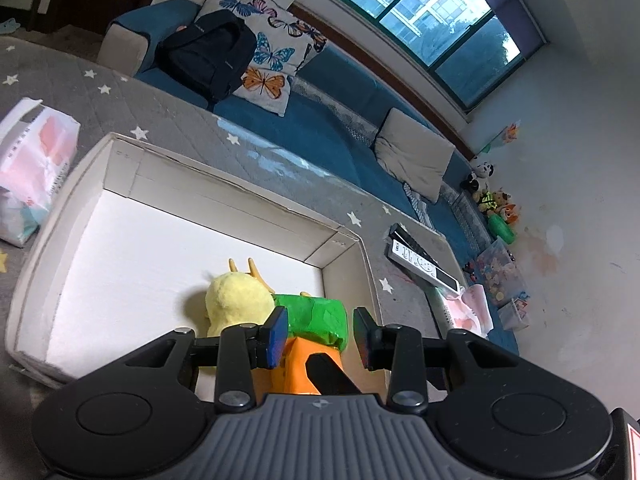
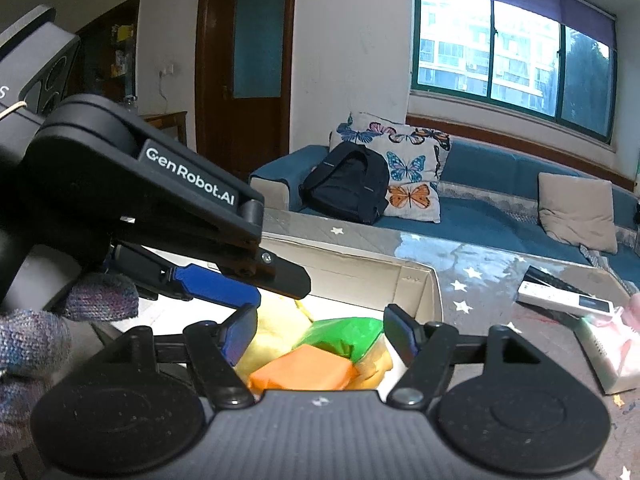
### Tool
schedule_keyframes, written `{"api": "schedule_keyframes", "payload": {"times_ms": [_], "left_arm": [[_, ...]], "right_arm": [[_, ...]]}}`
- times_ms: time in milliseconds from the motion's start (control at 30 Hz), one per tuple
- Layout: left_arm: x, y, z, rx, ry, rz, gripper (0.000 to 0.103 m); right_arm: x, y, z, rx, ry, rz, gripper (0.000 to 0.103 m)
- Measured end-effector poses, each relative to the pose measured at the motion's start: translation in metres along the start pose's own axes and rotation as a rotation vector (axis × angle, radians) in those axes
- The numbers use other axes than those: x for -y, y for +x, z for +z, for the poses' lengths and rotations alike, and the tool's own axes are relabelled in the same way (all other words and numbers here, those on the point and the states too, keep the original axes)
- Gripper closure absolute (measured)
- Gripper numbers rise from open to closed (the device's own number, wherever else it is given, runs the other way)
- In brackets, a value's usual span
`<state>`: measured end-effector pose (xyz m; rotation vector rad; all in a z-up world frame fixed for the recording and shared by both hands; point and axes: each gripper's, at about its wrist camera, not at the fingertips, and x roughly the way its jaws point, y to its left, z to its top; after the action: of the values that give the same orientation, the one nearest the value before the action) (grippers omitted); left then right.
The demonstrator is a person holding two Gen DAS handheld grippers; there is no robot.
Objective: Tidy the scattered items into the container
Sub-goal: 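Carry the green clay block into the box and open the left gripper, then move the left gripper to the plush chick beside the box and grasp it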
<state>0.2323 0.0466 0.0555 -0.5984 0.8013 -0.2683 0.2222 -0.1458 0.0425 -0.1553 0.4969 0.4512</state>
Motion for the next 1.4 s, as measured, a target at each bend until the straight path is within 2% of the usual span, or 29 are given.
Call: {"api": "schedule_keyframes", "payload": {"times_ms": [333,867,1167,1400], "left_arm": [[-0.007,-0.031,-0.022,0.010,0.023,0.018,0.065],[-0.031,-0.070,-0.058,0.028,0.070,0.081,0.065],[-0.056,-0.072,-0.072,-0.001,0.045,0.122,0.065],[-0.064,-0.066,-0.080,-0.030,0.027,0.117,0.065]], "right_arm": [[-0.015,-0.022,-0.013,-0.002,-0.011,0.026,0.021],[-0.040,-0.042,-0.041,-0.043,-0.011,0.087,0.013],[-0.054,-0.043,-0.058,-0.094,0.004,0.125,0.013],[-0.065,-0.035,-0.068,-0.139,-0.005,0.153,0.013]]}}
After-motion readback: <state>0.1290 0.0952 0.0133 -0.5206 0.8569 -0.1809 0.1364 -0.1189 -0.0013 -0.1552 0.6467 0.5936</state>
